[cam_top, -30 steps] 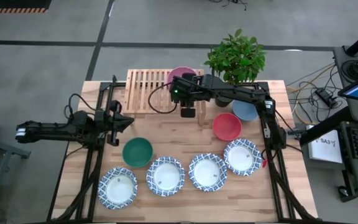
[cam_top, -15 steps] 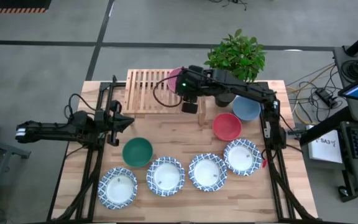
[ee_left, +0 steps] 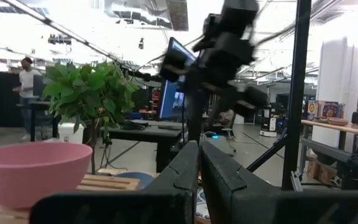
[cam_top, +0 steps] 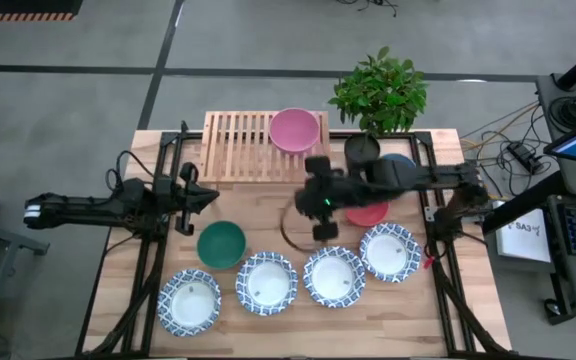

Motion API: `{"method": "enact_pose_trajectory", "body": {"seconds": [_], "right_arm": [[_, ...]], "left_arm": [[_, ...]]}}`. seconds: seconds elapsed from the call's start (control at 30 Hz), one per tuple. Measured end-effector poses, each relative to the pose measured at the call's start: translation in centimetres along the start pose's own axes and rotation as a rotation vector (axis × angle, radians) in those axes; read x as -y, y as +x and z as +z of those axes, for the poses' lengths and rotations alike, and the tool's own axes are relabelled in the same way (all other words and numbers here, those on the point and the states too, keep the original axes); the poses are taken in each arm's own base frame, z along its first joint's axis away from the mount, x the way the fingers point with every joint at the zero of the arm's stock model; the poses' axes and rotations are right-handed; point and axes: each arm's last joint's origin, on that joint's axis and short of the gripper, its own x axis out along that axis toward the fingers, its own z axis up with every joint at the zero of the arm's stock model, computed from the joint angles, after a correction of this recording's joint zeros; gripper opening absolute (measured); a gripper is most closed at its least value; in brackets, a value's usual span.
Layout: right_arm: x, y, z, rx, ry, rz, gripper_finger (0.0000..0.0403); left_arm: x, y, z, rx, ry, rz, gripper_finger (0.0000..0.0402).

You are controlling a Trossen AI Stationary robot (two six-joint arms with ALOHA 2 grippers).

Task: Place and stack bowls onto a shelf
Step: Put the white-blue bowl on the shelf

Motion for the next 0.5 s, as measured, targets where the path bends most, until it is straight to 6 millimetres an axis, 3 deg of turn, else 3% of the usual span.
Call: {"method": "enact_pose_trajectory", "body": {"seconds": [0.27, 0.5], "right_arm": [[-3.7, -2.4, -4.4, 0.128, 0.023, 0.046, 0.0121], [-5.9, -2.8, -9.0, 0.294, 0.059, 0.070, 0.0121]], "left_arm": [[0.1, 0.6, -0.9, -0.063, -0.111, -0.011, 0.0000], [1.0, 1.7, -1.8, -0.104, -0.239, -0.090, 0.0000]]}}
